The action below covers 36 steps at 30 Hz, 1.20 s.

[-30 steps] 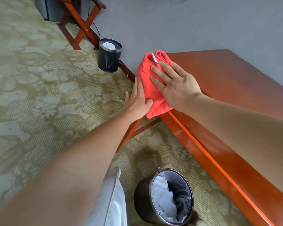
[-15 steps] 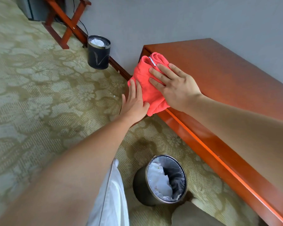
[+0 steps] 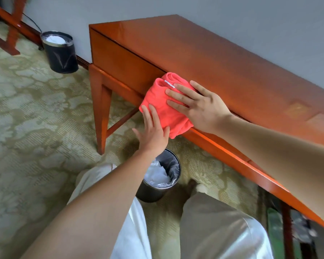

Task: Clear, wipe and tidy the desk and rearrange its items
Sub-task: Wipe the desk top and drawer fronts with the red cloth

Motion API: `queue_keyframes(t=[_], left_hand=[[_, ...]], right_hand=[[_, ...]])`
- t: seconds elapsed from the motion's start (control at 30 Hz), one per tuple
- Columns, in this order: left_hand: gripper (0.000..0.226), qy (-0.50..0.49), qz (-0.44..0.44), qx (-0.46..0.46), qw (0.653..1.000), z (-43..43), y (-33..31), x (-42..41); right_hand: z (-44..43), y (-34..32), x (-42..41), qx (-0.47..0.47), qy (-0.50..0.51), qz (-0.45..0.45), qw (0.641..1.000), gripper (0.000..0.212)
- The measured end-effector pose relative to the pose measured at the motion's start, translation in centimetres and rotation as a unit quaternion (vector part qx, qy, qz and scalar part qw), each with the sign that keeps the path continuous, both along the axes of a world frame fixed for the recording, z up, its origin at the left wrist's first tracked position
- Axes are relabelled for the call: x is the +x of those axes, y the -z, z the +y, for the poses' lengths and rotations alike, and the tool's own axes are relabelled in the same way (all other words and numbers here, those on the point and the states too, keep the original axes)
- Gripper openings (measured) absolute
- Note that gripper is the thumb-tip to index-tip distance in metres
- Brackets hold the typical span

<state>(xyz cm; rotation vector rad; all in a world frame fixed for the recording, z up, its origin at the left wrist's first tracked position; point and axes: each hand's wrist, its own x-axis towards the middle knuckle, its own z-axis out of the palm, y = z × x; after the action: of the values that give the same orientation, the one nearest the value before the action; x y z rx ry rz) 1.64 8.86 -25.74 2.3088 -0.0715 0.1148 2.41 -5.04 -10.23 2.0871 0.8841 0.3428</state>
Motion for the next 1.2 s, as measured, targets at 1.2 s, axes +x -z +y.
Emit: queue_keyframes(t=[1.2], left_hand=[[0.108,0.184,0.04,0.003,0.982,-27.6,-1.6,-20.5]], right_hand=[[-29.2,2.0,-24.0,0.086,0.136,-0.056,0.985,0.065]])
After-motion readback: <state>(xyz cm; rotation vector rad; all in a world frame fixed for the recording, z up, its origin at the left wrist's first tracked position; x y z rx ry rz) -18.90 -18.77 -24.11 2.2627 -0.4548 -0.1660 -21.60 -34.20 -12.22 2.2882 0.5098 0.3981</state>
